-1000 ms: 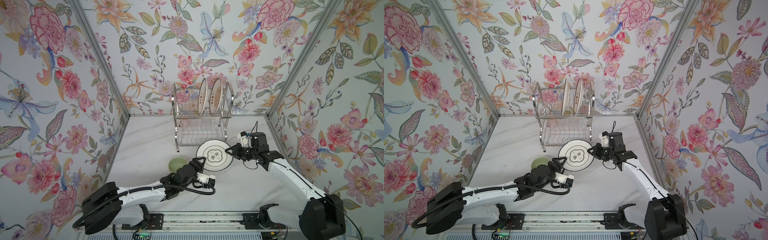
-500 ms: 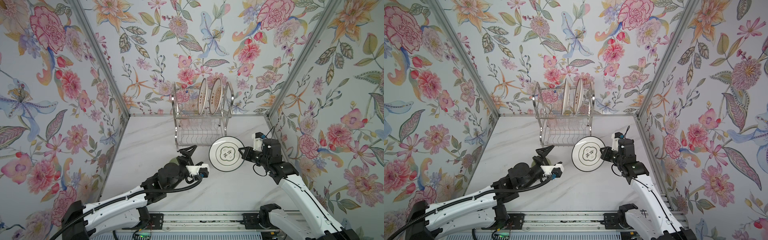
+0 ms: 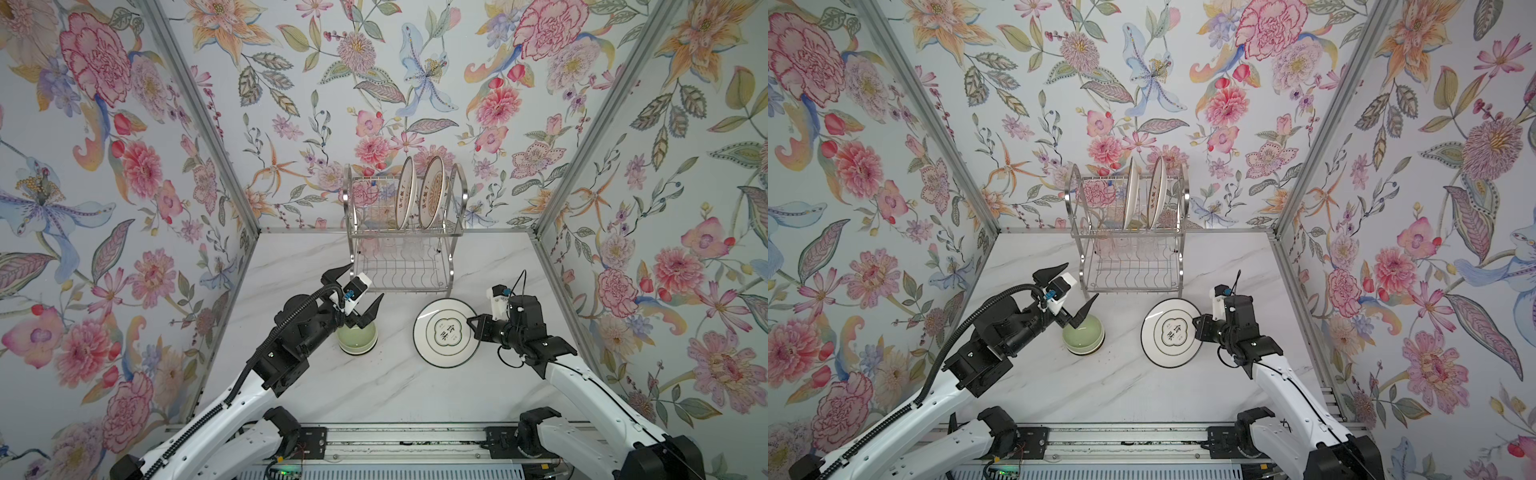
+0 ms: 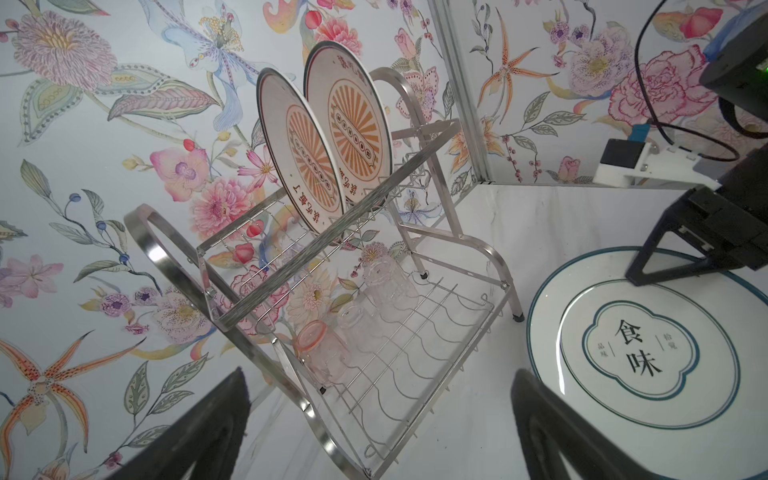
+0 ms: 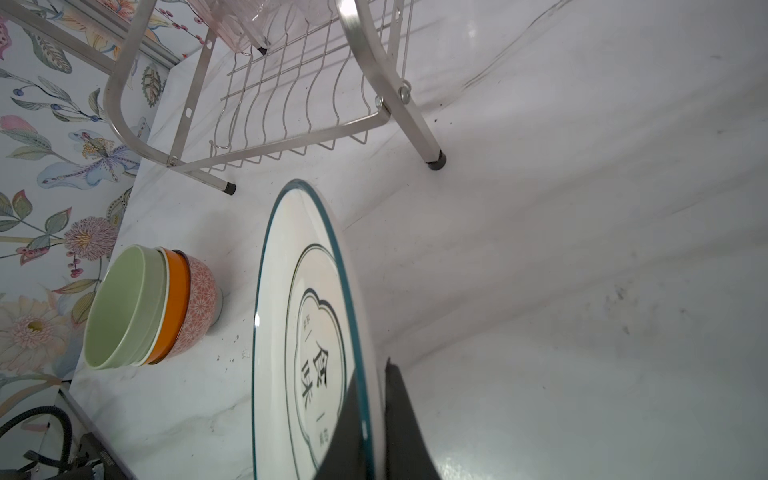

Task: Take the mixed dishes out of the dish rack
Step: 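Open the left gripper and move it toward the rack while right lowers plate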

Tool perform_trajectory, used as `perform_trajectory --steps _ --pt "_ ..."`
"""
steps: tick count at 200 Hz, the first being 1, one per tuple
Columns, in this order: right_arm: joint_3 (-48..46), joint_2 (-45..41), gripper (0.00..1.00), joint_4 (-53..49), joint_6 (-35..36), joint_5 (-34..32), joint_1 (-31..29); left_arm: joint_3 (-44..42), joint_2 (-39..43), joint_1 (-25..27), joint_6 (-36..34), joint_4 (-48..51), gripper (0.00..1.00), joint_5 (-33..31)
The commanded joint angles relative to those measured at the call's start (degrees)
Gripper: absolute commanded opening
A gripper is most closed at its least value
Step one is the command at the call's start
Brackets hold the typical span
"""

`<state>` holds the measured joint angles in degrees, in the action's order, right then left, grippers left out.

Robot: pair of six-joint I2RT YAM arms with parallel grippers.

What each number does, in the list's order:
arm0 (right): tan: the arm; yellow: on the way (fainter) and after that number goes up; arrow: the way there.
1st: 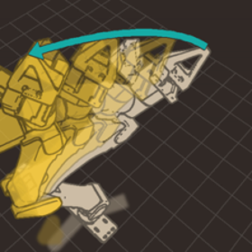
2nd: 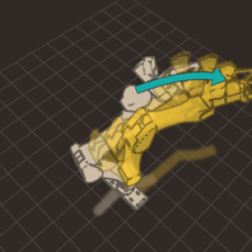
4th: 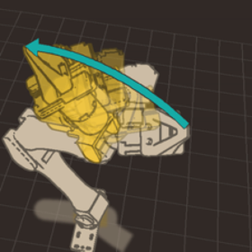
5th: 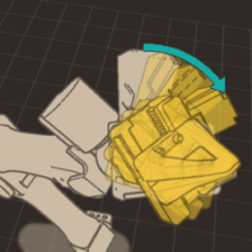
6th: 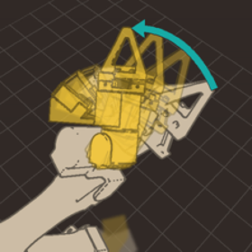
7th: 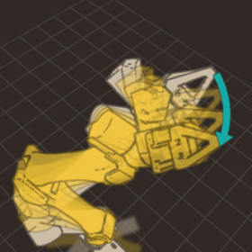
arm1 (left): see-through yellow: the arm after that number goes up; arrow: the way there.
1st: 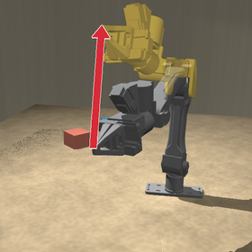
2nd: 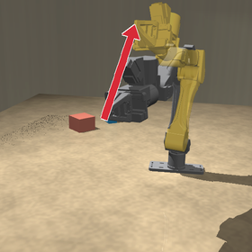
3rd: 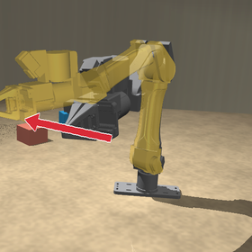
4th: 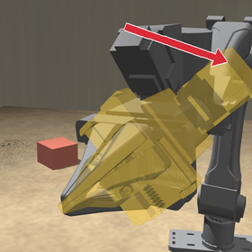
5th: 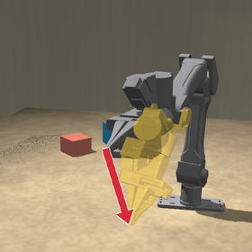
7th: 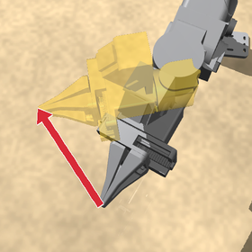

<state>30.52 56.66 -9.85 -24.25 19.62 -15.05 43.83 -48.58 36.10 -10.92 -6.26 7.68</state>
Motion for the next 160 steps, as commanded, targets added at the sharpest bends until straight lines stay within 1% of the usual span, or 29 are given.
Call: perform_trajectory --steps 1,25,46,63,103,122,136,160 --pt "-1.20 1.88 0.00 9.18 -0.71 4.26 -0.55 2.54 -1.90 -3.39 8.68 1.18 0.99 9.63" --pt "-2.35 4.68 0.00 12.82 -1.64 5.80 -0.53 4.76 -4.88 -5.17 10.14 1.87 0.99 11.88" --pt "-4.80 6.02 0.00 17.90 -4.13 6.81 -0.22 7.14 -6.96 -5.94 10.25 2.56 0.99 12.51" --pt "-5.94 7.64 0.00 21.21 -6.09 7.88 0.16 8.08 -8.47 -6.96 12.52 1.13 0.99 11.84" --pt "-6.82 12.46 0.00 25.63 -8.57 8.80 0.16 8.17 -10.87 -7.97 15.29 -3.29 0.99 14.13" --pt "-7.04 13.69 0.00 26.74 -8.78 8.50 0.25 10.72 -13.00 -8.17 15.60 -1.30 0.99 16.06" --pt "-7.40 14.20 0.00 27.48 -8.87 8.50 0.47 12.85 -14.78 -8.15 15.21 0.74 0.99 16.32" --pt "-7.96 16.33 0.00 28.31 -9.66 9.04 1.07 13.06 -15.63 -8.32 14.27 -0.86 0.99 16.05"
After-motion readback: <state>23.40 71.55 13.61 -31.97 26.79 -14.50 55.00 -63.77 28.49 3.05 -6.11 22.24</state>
